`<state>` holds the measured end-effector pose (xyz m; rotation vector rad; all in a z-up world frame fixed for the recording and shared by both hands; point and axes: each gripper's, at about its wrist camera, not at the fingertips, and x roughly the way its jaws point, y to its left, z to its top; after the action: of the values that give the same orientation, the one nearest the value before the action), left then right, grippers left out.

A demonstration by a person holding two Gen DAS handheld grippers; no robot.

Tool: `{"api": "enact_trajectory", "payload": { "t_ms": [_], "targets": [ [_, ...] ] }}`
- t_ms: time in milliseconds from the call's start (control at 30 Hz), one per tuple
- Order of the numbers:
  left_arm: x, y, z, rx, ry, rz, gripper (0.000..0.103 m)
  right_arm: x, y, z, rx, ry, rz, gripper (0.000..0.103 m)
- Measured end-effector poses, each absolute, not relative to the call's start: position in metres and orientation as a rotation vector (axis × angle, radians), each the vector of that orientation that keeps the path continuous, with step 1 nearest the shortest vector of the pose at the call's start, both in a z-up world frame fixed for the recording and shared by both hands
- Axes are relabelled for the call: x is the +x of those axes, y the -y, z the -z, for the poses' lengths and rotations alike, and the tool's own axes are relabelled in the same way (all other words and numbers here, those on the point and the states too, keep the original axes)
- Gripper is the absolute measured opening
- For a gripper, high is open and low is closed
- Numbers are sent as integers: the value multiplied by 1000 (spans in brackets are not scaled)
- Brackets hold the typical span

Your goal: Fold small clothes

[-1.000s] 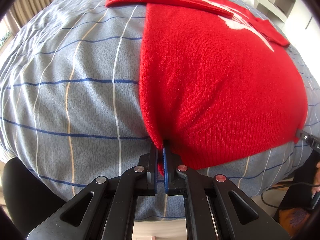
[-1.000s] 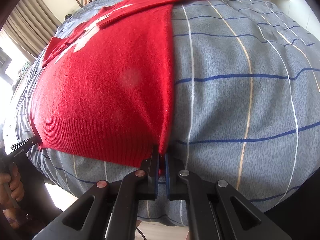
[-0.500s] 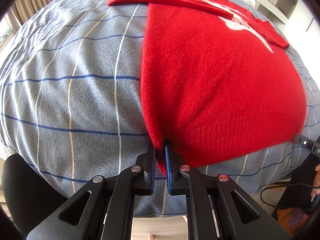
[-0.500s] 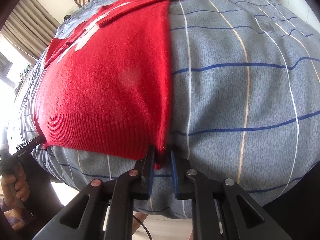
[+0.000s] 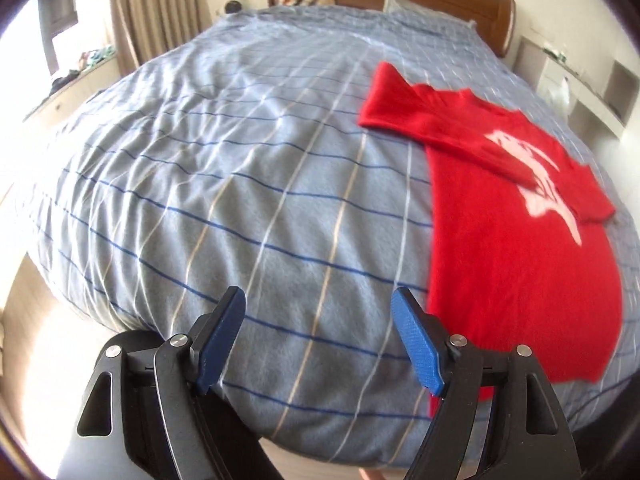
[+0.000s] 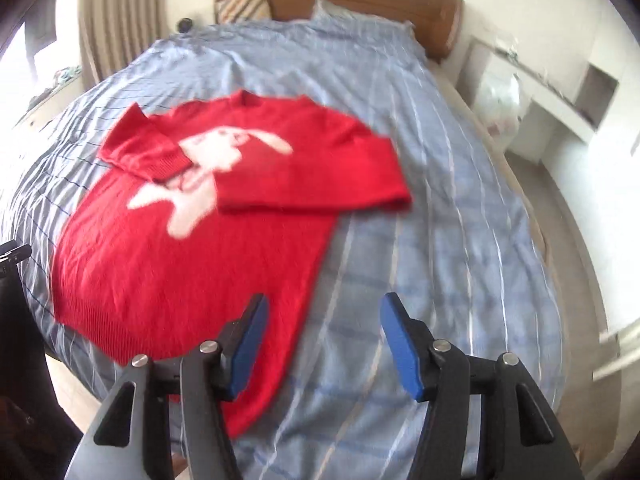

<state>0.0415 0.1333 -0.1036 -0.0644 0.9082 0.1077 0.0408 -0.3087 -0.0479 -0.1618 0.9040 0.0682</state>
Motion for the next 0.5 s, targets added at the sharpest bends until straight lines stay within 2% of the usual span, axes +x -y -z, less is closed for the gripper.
{"api": "enact_trajectory", "payload": {
  "t_ms": [100, 233, 267, 333, 500],
  "targets": [
    [36, -138, 122, -57, -832, -193, 78, 95, 259, 62, -226, -873, -279, 62],
    [38, -139, 127, -59, -849, -183, 77, 152, 216, 111, -291, -916, -339, 60],
    [38, -138, 127, -50, -844, -188, 78, 162, 217, 123, -267, -948, -328, 56],
    [39, -134, 128, -27, -853, -185, 78, 169, 237, 125, -159, -937, -275, 7],
    [39, -128, 131, -15, -865, -172, 78, 144, 349, 75, 135, -795, -72, 7]
  ]
}}
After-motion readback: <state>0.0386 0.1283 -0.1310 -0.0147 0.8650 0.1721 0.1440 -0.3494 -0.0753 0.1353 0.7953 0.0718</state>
